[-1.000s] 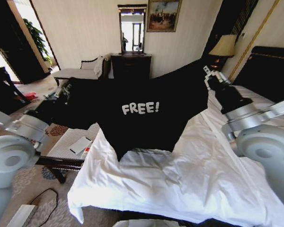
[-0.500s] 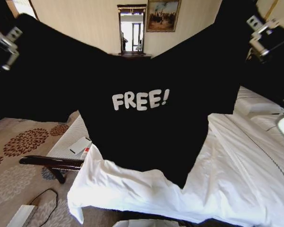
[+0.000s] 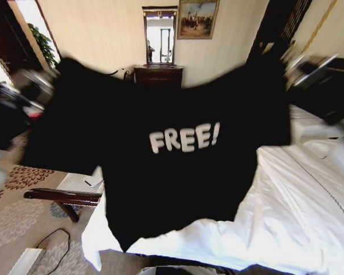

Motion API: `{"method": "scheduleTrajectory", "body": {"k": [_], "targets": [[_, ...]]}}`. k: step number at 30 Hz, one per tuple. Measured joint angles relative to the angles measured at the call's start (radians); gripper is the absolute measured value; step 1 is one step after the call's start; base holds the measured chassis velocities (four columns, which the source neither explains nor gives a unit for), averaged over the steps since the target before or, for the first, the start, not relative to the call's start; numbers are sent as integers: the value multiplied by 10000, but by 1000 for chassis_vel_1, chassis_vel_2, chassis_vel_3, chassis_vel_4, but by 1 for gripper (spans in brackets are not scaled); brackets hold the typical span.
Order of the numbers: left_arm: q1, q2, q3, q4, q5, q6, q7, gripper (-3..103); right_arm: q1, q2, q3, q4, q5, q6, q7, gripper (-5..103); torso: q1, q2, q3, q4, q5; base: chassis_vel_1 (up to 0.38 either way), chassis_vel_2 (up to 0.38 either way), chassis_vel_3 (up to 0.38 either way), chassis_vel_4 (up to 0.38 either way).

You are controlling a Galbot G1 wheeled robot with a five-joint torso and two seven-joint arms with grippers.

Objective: Fold the clothes on the bed.

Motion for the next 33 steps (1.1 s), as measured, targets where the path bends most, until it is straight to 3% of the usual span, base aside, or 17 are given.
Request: {"method": "scheduleTrajectory", "body": {"k": [1,3,4,6,9,10,14,19,22,23,26,33], "targets": [[-179,42,776,240,455,59,-26,0,-471,136,-295,-15,-207,-93,7,0,0,1,-1,-7,-1,0,0,0,0],[-243,58,1060,347,637,66,-22,0,-628,186,-482,-24,-334,-116,3,0,-1,0,-1,-12,-3,0,0,0,0],[-449,109,1967,782,1301,80,45,0,-976,395,-1494,-22,-869,-143,-72,0,-1,0,-1,-15,-2,0,0,0,0],[-688,146,2797,1276,1841,79,78,0,-893,617,-2744,-21,-1473,-129,-243,0,-1,1,-1,-11,2,0,0,0,0],[-877,153,3363,1615,2121,83,81,0,-683,744,-3438,-19,-1890,-101,-456,0,-1,1,-1,-3,-4,0,0,0,0],[-1162,151,4015,2042,2412,102,74,0,-447,884,-4119,-46,-2452,-87,-822,0,-1,0,-1,-1,-5,0,0,0,0],[-1901,63,5237,2996,3005,104,74,0,-51,1092,-4952,-1106,-3513,-39,-1515,0,-2,1,-2,-4,-7,0,0,0,0],[-2523,-216,5981,3959,3515,124,73,0,898,1405,-6085,-2359,-4196,-21,-2016,0,-2,0,-1,-10,-1,0,0,0,0],[-3067,-637,6427,5004,4014,140,50,0,2871,2196,-7953,-4320,-4945,-36,-2576,0,-1,0,0,-6,-2,0,0,0,0],[-3067,-637,6427,5004,4014,140,50,0,2871,2196,-7953,-4320,-4945,-36,-2576,0,-1,0,0,-6,-2,0,0,0,0],[-3871,-1099,7102,6052,4441,145,30,0,4384,3213,-9253,-6153,-5261,-38,-2879,0,-1,0,-1,2,-3,0,0,0,0],[-4960,-1966,8110,7578,4718,125,-90,0,5392,4299,-10306,-8274,-6014,115,-3578,0,0,-1,0,-6,-4,0,0,0,0]]}}
